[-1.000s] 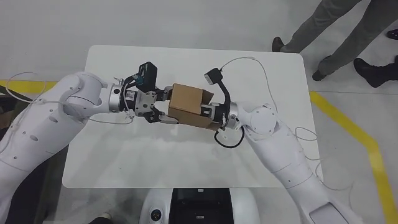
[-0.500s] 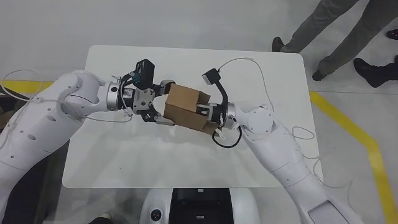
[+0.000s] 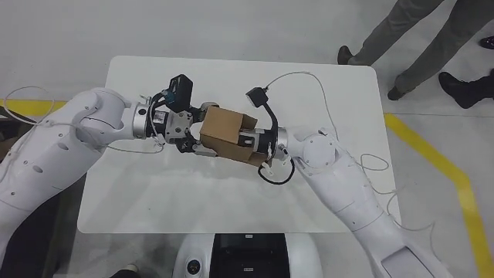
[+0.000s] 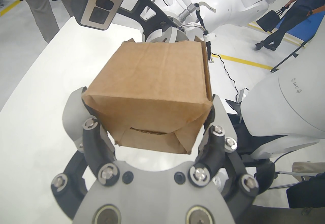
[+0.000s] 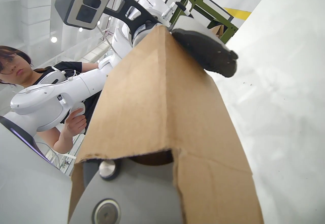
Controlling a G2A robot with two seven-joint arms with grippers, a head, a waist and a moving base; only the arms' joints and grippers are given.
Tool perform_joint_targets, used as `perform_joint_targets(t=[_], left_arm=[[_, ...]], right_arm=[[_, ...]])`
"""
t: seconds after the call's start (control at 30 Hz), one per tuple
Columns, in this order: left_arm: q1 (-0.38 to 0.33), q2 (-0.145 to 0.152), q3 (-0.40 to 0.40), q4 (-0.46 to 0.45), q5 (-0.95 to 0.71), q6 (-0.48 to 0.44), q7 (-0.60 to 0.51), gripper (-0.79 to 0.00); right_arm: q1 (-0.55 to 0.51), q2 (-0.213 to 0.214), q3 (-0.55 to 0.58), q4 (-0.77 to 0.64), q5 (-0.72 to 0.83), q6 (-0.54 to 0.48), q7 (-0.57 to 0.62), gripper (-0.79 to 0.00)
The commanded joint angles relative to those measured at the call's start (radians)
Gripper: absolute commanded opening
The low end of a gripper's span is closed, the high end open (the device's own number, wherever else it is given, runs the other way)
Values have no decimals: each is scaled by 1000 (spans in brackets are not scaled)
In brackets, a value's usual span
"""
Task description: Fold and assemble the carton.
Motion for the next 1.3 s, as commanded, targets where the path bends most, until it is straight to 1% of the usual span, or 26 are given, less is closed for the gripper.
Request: perform_joint_targets(t=[0.0,0.1,0.3,0.5,0.53,0.57,0.67,0.7,0.77,0.83,1.03,1.13,1.27], left_arm=[[-4,2,4,0,-8,0,-5,-191],[-9,5,9,1,-19,0,-10,-215],[-15,9,17,3,-30,0,-15,-197],[-17,12,21,6,-33,0,-7,-200],[-17,13,21,7,-32,0,-5,-197],[-17,13,21,9,-31,0,-1,-200],[-15,14,20,13,-27,0,14,-212],[-14,14,19,14,-26,0,20,-228],[-12,15,18,15,-21,0,30,-246],[-10,16,17,19,-17,0,41,-246],[-3,20,6,34,3,0,79,-256],[3,22,0,40,11,0,99,-265],[12,26,-11,46,23,0,129,-292]], right_arm=[[1,0,-1,-1,-10,-6,-5,-785],[3,1,-1,-2,-23,-12,-12,-785],[6,5,1,-4,-44,-24,-19,-785],[6,9,9,-2,-59,-26,-31,-785],[6,10,12,-2,-63,-26,-35,-776],[6,11,16,-1,-68,-26,-37,-754],[3,15,27,-3,-77,-25,-40,-763],[2,17,30,-4,-78,-24,-40,-763],[-1,20,38,-7,-83,-19,-39,-736],[-3,23,43,-12,-87,-15,-37,-662],[-12,31,59,-23,-99,-5,-42,-659],[-16,34,66,-28,-105,1,-48,-613],[-21,39,82,-32,-122,14,-68,-591]])
